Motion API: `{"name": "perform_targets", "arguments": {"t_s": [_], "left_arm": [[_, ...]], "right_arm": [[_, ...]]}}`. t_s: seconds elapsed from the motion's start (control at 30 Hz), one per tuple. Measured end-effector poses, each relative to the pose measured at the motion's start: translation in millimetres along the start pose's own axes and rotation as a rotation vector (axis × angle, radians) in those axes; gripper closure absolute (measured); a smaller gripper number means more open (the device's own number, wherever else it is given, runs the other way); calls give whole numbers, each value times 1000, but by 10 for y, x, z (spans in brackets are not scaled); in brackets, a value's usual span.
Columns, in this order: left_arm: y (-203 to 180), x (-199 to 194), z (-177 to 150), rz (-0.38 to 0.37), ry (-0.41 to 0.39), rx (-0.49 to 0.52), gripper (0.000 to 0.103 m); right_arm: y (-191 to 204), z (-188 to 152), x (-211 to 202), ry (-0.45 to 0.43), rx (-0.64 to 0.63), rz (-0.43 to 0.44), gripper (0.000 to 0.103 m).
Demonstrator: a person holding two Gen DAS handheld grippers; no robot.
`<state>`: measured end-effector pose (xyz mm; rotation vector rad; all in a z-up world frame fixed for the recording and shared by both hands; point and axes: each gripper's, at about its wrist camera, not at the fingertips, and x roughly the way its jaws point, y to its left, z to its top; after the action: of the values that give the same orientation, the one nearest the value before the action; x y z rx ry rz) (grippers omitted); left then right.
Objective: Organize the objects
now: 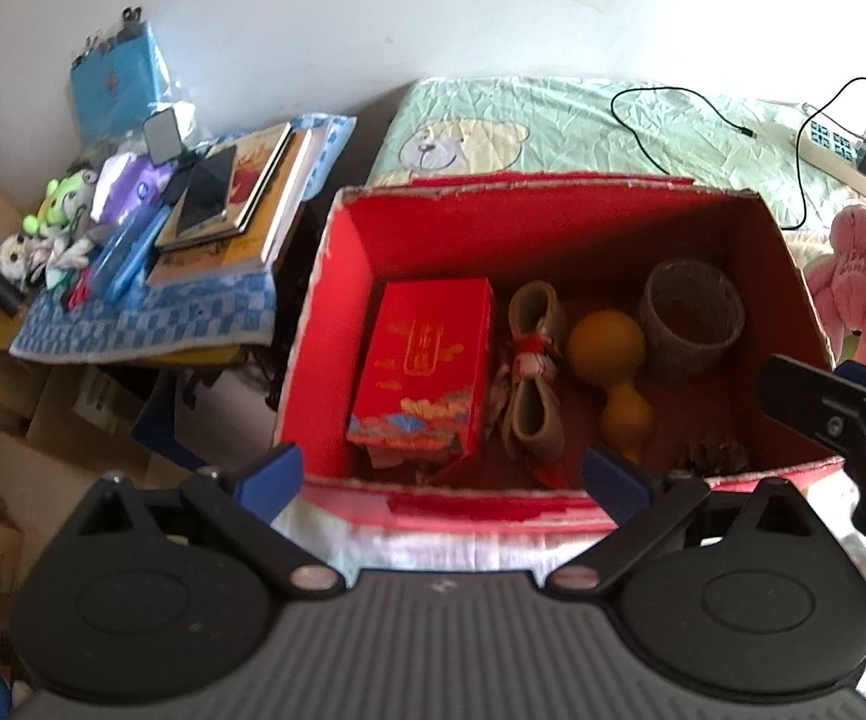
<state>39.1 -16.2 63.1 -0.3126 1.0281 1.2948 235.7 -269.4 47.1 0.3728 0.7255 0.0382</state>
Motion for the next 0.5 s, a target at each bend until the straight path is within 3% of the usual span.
{"name": "perform_targets", "arguments": {"t_s": [0.5], "left_arm": [[140,267,127,-25,-11,46,3]], "right_arm": [[131,19,289,-18,18,-156,46]]}}
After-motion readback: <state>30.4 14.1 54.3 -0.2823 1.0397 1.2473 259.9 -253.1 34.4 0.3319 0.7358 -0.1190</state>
